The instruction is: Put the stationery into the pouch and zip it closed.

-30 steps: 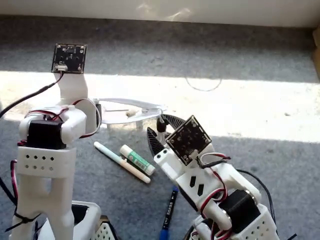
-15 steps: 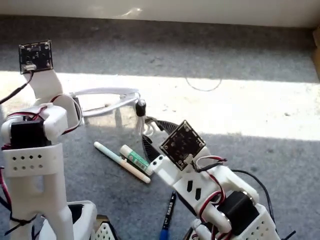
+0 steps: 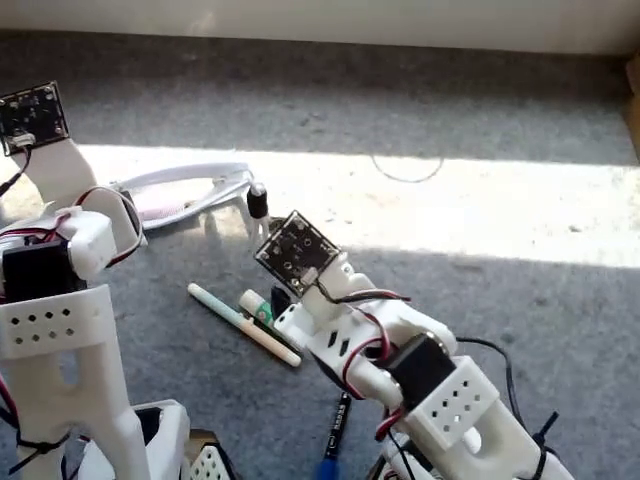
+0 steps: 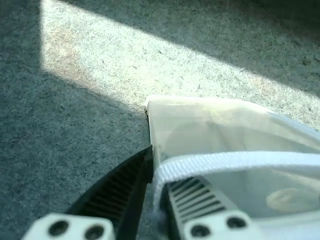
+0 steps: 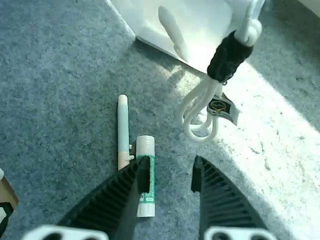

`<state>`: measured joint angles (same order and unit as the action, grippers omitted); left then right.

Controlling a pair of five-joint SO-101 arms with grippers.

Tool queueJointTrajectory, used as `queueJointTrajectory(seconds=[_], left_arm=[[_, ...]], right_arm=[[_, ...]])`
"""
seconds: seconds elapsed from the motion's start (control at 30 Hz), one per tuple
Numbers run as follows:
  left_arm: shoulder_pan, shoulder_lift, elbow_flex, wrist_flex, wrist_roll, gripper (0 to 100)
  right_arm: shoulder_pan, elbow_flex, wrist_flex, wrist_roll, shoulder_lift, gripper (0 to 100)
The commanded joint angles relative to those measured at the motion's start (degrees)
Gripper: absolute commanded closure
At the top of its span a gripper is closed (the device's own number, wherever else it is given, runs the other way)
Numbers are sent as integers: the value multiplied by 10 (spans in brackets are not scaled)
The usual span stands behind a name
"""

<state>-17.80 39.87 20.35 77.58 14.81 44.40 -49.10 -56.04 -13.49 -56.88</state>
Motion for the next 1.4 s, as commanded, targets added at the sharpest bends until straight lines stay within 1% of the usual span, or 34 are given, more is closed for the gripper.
queueJointTrajectory(seconds=[0.0,0.13,0.3,0.43,0.6,0.8,1.1,1.37], left_arm=[[-7,17,-7,-16,7,995],[-10,17,-7,-16,25,995],[-35,17,-7,-16,34,995],[-36,17,-7,-16,34,995],[-36,17,-6,-16,34,995],[-36,17,-6,-16,34,995],[-36,17,-6,-16,34,995],[-35,17,-6,-16,34,995]], right_arm=[[5,33,4,6,36,853],[24,28,54,6,52,853],[59,-19,105,6,73,853],[62,-32,137,6,87,853],[64,-28,142,6,139,853],[64,-30,208,6,227,853],[64,-24,210,3,339,853],[46,34,210,2,431,853]])
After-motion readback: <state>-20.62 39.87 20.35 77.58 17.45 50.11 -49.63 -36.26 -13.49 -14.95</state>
